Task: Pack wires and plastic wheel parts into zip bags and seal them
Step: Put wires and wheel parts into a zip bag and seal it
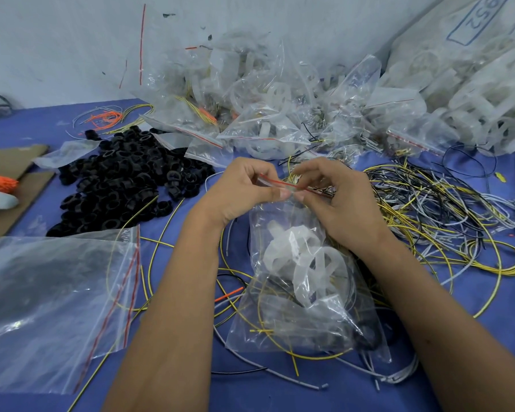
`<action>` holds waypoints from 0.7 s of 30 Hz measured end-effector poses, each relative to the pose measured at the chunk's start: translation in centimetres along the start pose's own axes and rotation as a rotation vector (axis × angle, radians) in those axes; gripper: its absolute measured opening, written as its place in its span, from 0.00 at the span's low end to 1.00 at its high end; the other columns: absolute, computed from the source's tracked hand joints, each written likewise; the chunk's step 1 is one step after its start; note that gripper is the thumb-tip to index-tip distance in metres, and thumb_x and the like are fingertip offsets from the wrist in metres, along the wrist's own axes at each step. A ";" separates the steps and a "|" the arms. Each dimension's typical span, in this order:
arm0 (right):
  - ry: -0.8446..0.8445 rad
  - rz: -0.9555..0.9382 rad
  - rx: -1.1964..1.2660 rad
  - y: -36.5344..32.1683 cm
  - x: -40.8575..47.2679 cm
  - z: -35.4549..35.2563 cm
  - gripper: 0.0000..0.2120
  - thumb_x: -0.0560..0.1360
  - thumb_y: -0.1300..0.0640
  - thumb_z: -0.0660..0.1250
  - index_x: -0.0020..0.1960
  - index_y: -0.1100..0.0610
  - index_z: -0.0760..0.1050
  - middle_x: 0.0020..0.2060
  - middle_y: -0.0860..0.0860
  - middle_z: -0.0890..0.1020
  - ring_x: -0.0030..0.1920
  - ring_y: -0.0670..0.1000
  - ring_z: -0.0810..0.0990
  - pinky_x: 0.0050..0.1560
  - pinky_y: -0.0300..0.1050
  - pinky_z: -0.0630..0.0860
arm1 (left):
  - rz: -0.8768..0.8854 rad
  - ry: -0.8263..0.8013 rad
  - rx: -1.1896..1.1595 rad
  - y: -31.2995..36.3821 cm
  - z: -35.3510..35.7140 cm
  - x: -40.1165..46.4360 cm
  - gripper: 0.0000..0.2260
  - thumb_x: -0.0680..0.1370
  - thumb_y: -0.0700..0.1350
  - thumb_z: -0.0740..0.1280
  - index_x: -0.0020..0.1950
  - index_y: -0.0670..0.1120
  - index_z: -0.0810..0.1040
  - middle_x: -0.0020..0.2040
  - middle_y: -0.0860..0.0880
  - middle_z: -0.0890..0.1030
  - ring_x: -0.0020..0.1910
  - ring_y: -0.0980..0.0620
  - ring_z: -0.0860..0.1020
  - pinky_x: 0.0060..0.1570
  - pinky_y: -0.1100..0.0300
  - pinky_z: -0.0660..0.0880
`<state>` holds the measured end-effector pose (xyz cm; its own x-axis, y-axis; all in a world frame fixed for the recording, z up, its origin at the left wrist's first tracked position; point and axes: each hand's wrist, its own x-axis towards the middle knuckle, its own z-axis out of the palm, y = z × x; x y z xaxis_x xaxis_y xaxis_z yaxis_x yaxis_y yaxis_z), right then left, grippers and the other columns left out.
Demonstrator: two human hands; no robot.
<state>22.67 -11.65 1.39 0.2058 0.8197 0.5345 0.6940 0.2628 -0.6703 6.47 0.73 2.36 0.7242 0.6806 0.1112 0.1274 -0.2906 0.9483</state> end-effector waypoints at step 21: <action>0.067 0.064 0.049 0.4 0.1 0.4 0.13 0.70 0.66 0.78 0.51 0.57 0.80 0.35 0.44 0.85 0.38 0.41 0.83 0.45 0.30 0.75 | 0.054 0.057 -0.003 0.3 0.8 -0.3 0.04 0.74 0.31 0.75 0.47 0.37 0.85 0.45 0.32 0.85 0.44 0.45 0.81 0.50 0.49 0.78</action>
<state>22.62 -11.27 0.97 0.2957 0.8004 0.5215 0.6434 0.2367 -0.7280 6.82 -0.14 2.35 0.6903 0.7010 0.1793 0.0871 -0.3265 0.9412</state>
